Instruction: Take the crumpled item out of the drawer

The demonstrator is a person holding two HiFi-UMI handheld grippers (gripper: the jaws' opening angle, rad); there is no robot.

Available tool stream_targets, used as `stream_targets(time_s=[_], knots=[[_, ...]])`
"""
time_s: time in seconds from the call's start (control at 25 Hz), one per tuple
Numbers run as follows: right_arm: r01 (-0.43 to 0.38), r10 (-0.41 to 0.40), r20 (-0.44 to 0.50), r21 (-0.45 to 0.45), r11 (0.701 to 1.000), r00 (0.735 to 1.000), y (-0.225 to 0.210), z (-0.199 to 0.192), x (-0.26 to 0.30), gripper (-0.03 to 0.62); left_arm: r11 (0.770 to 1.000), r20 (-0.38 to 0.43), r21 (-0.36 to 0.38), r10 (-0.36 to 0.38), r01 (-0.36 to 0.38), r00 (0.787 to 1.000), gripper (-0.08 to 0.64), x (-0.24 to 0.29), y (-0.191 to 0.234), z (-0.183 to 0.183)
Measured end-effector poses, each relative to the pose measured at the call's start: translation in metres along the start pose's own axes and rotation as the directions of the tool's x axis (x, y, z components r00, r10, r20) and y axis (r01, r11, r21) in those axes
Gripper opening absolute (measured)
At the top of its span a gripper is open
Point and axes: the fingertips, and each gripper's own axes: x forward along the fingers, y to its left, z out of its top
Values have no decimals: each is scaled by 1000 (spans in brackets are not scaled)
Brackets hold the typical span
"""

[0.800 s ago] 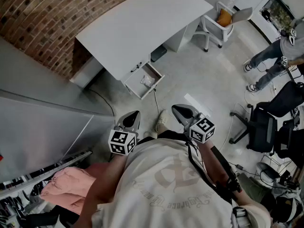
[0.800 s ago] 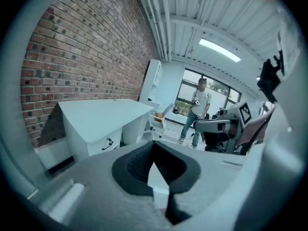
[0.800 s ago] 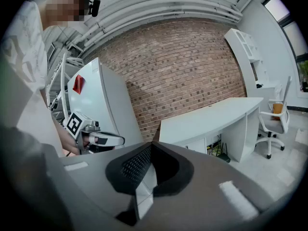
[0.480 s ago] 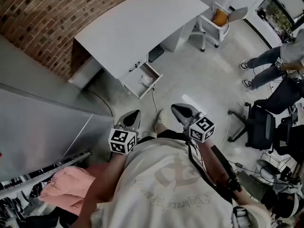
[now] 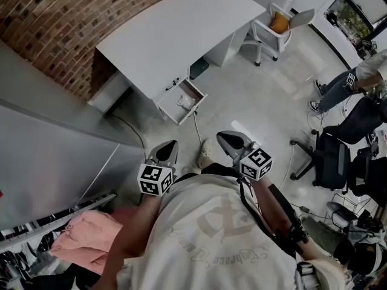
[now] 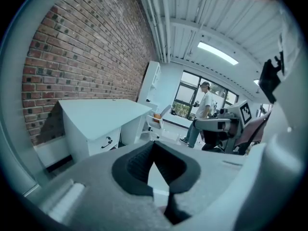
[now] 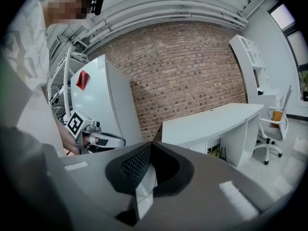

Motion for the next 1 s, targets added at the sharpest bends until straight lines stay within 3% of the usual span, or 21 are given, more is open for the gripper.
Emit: stream_targets(time_s=[1.0], knots=[[-9,8,-44,-28,1000,999,-8,-2,15,8,1000,22,-23,22,-21,1000,3,-1,8,4]])
